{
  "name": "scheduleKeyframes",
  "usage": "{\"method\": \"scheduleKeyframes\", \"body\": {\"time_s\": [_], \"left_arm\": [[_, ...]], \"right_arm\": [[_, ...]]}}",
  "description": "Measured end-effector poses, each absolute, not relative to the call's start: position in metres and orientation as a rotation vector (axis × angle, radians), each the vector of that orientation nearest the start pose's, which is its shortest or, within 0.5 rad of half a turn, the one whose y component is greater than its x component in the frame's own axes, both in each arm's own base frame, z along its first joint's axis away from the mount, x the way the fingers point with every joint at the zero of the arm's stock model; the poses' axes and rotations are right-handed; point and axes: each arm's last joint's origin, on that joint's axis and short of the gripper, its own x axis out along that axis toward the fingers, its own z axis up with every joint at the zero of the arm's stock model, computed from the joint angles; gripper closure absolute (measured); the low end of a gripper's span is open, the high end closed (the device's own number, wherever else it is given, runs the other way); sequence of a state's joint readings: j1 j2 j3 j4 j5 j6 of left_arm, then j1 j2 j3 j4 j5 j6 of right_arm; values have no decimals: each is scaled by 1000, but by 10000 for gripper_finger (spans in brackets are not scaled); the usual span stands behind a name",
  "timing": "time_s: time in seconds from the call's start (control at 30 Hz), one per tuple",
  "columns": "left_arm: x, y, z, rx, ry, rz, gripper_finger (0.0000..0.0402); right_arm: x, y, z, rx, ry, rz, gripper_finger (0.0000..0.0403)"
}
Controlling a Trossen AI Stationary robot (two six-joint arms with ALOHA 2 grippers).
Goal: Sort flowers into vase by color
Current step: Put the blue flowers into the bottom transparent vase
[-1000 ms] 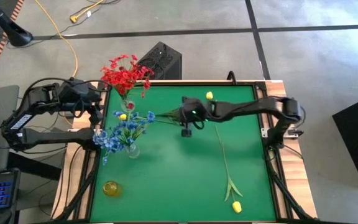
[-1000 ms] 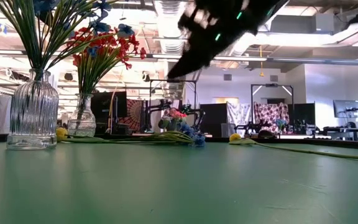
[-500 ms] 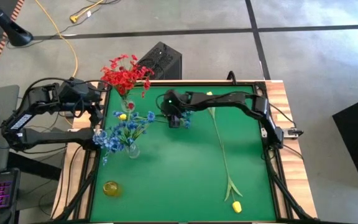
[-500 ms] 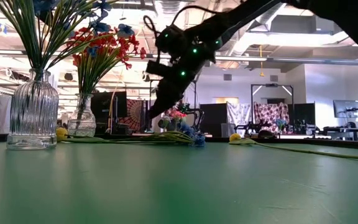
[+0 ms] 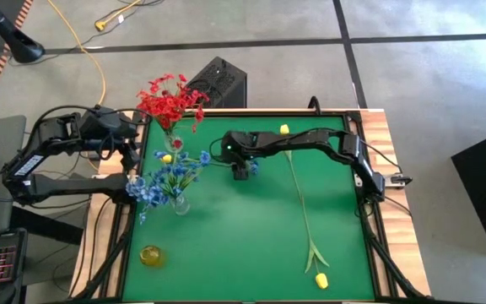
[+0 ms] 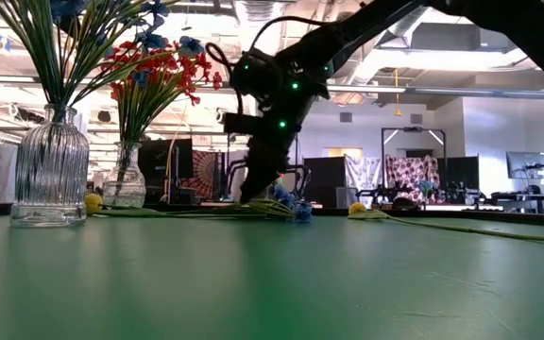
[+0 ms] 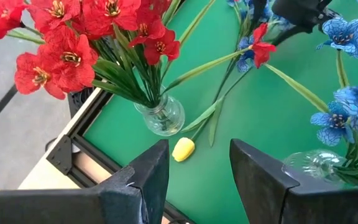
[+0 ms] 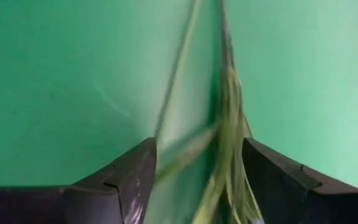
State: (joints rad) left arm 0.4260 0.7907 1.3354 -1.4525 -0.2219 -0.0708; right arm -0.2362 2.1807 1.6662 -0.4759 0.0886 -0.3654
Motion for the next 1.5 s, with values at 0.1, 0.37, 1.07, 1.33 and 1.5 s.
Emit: {"method": "scheduleKeyframes", "body": {"time_s": [0.1,0.37,1.07,1.33,1.5], "left_arm": [[63,36,394,-155,898,634,244],[63,35,394,-155,898,634,244],[55,32,392,-180,926,644,244],[51,30,392,-177,910,644,244],[51,30,393,-177,902,645,244]], "right_arm": [[452,-111,170,-257,1061,-193,141],[446,-117,168,-201,1109,-248,215],[393,-87,237,-286,1348,-286,387],[372,-73,250,-144,1096,-211,349],[381,-90,220,-108,1010,-204,284]]}}
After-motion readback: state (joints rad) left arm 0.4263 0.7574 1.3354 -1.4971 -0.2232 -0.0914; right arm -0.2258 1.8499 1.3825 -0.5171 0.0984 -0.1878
